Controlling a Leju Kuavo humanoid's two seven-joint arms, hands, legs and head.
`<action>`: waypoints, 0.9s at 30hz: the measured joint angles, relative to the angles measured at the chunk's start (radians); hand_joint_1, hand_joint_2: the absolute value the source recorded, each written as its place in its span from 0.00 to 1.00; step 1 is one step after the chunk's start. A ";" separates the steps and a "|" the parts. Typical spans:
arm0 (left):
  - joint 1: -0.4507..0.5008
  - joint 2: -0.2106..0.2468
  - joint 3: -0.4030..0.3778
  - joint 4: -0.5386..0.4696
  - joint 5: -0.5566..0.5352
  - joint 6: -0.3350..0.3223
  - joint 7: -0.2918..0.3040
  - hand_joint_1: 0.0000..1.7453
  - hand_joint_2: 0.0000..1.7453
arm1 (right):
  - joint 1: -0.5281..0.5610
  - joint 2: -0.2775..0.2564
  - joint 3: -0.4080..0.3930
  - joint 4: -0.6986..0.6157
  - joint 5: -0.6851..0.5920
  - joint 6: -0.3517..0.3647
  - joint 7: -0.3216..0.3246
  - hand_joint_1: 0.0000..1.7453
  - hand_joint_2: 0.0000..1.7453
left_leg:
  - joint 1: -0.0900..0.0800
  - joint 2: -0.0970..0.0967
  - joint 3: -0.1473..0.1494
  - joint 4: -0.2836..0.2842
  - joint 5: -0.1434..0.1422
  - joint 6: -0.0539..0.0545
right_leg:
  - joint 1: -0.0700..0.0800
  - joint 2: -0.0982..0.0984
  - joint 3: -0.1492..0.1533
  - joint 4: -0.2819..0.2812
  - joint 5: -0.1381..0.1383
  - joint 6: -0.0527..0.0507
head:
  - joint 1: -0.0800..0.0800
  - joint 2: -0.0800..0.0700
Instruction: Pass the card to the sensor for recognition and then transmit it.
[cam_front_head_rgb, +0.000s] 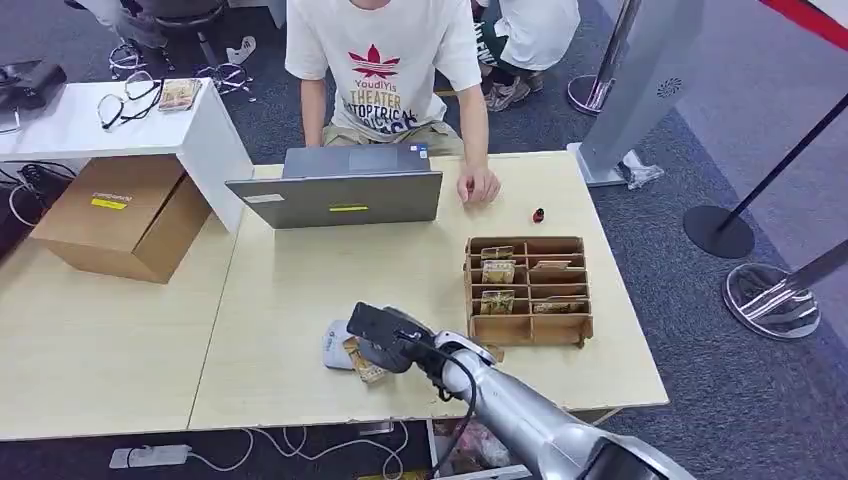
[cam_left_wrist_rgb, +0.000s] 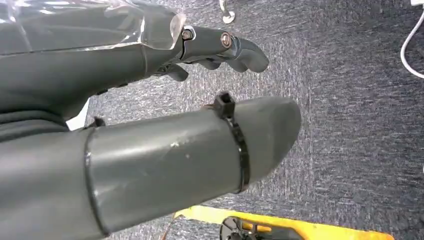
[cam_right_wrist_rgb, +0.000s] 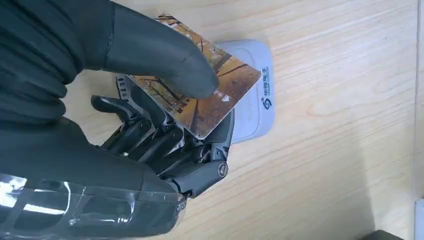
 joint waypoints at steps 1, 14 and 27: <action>0.000 0.000 0.000 0.000 0.000 0.000 0.000 0.00 0.00 | -0.002 0.000 0.000 0.003 0.000 -0.001 0.000 1.00 1.00 | 0.000 0.000 0.000 0.000 0.000 0.000 | 0.000 0.000 0.000 0.000 0.000 0.000 | 0.000 0.000; 0.000 0.000 -0.009 0.000 0.000 -0.008 -0.001 0.00 0.00 | -0.021 0.000 0.000 0.039 -0.026 -0.024 0.002 1.00 1.00 | 0.000 0.000 0.001 0.000 0.000 0.000 | 0.000 0.000 0.001 0.000 0.000 0.000 | 0.000 0.000; 0.000 0.002 -0.013 0.000 0.002 -0.009 0.002 0.00 0.00 | 0.001 -0.024 -0.035 -0.035 -0.100 0.026 -0.016 1.00 1.00 | 0.000 0.000 0.001 0.000 0.000 0.000 | 0.000 0.000 0.001 0.000 0.000 0.000 | 0.000 0.000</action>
